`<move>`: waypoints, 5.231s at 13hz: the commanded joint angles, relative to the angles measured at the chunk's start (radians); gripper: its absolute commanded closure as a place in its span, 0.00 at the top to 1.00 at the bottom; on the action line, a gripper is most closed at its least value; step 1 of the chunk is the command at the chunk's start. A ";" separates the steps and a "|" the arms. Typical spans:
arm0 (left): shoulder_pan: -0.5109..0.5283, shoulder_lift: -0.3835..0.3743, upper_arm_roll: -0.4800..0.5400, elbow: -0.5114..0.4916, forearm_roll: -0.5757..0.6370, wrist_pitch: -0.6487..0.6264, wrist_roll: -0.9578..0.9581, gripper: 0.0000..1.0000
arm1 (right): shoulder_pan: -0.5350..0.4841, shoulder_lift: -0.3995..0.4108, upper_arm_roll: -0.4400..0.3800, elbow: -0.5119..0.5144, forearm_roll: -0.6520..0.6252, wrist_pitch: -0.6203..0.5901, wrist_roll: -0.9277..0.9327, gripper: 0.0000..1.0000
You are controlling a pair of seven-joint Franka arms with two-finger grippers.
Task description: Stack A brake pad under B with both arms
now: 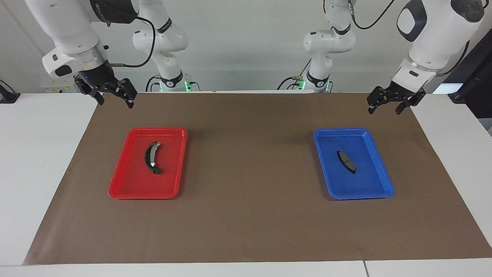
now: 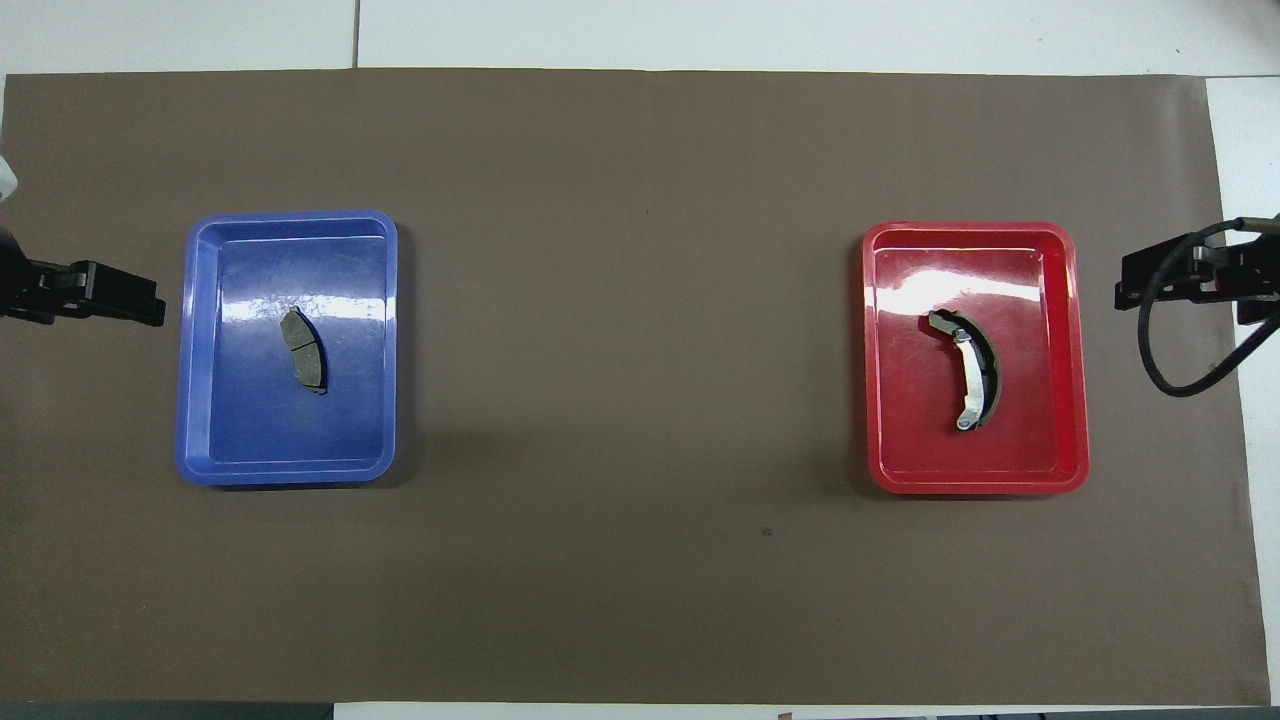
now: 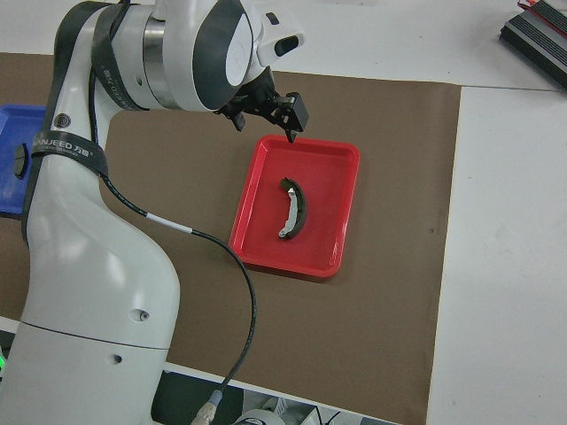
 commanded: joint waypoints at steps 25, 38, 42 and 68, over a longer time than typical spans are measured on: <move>-0.030 0.166 0.003 -0.339 0.001 0.563 -0.219 0.98 | -0.005 -0.013 0.004 -0.018 0.001 0.014 -0.014 1.00; -0.028 0.273 0.003 -0.444 0.001 0.663 -0.362 0.96 | -0.007 -0.013 0.004 -0.018 0.001 0.014 -0.014 1.00; -0.030 0.253 0.003 -0.429 0.002 0.536 -0.354 0.18 | -0.007 -0.013 0.004 -0.018 0.001 0.014 -0.014 1.00; -0.574 0.371 0.001 -0.204 -0.117 0.652 -0.543 0.01 | -0.019 0.059 0.004 -0.629 0.040 0.791 -0.229 1.00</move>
